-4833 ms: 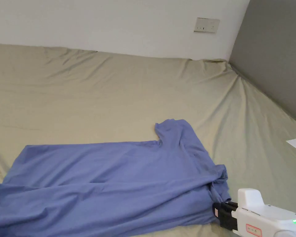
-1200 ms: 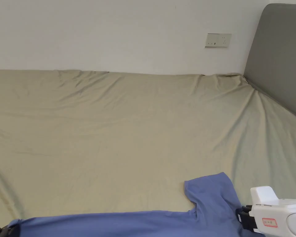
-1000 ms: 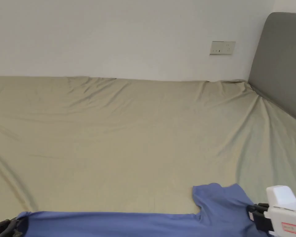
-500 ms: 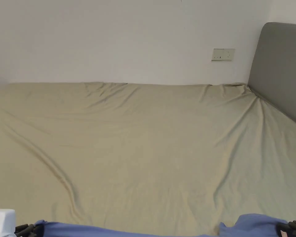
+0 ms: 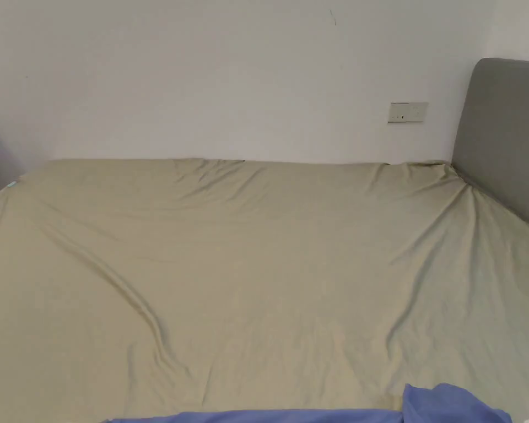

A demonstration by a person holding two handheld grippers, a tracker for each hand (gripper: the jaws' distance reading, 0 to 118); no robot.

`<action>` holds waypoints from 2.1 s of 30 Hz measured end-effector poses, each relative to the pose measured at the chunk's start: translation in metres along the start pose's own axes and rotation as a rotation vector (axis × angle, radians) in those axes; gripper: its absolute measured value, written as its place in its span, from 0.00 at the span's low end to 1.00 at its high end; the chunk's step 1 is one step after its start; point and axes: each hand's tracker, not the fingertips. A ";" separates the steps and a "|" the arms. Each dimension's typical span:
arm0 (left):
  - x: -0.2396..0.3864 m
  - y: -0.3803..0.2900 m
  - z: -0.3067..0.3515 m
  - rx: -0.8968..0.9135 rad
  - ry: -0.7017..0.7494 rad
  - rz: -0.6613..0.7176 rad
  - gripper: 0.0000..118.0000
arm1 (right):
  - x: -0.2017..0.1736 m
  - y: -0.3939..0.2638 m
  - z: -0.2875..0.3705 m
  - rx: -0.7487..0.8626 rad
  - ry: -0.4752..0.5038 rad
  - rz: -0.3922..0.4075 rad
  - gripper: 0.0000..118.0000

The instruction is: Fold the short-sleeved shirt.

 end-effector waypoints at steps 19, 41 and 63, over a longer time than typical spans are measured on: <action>-0.095 0.013 0.088 0.052 -0.483 0.340 0.00 | -0.146 -0.016 0.144 0.616 0.206 -0.034 0.00; -0.092 0.048 -0.090 -0.268 -0.887 0.478 0.60 | -0.228 0.053 0.060 0.412 0.340 0.038 0.00; -0.196 0.144 0.007 -0.302 -0.160 0.345 0.08 | -0.216 0.024 0.071 0.456 0.351 -0.009 0.01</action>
